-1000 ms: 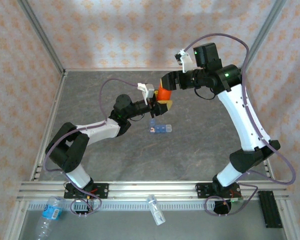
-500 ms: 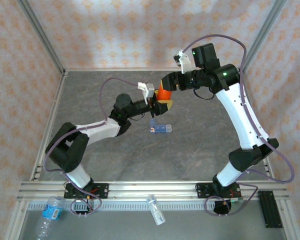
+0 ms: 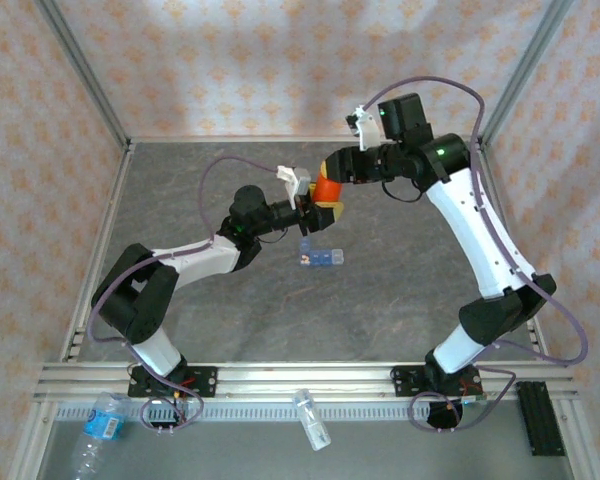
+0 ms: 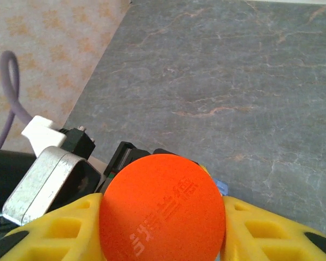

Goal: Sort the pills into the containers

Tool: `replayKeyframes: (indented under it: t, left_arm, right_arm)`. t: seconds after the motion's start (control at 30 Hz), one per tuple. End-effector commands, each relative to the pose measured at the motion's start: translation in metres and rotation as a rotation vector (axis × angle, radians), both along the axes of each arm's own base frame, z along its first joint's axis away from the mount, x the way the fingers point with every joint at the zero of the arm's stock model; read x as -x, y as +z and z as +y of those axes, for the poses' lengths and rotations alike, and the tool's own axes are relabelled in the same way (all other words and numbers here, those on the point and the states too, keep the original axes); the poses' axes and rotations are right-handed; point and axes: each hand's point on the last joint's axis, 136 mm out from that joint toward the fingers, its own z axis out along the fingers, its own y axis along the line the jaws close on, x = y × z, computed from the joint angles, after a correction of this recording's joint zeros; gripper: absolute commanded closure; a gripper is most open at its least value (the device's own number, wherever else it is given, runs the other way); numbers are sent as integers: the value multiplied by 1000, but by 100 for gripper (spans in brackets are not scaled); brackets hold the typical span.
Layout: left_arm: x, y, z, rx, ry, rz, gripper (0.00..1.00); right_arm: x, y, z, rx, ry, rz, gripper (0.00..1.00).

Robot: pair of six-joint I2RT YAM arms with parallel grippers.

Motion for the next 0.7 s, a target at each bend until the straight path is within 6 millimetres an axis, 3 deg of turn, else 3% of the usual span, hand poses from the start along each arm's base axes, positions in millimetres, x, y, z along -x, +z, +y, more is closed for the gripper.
replayKeyframes:
  t: [0.0, 0.23, 0.47, 0.6, 0.67]
  left_arm:
    - [-3, 51, 3, 54, 53, -171, 100]
    - [-16, 44, 18, -16, 226, -224, 100]
    - [-22, 39, 24, -39, 288, -234, 100]
    - [-23, 34, 24, -46, 289, -223, 100]
    - [-24, 31, 23, -45, 287, -212, 100]
  right_arm:
    - [6, -26, 7, 31, -76, 76, 58]
    - [-12, -47, 9, 17, -335, 104, 58]
    - [-21, -45, 18, 0, -394, 80, 56]
    - [-22, -36, 16, 23, -377, 59, 49]
    - [-23, -23, 11, 14, -365, 34, 39]
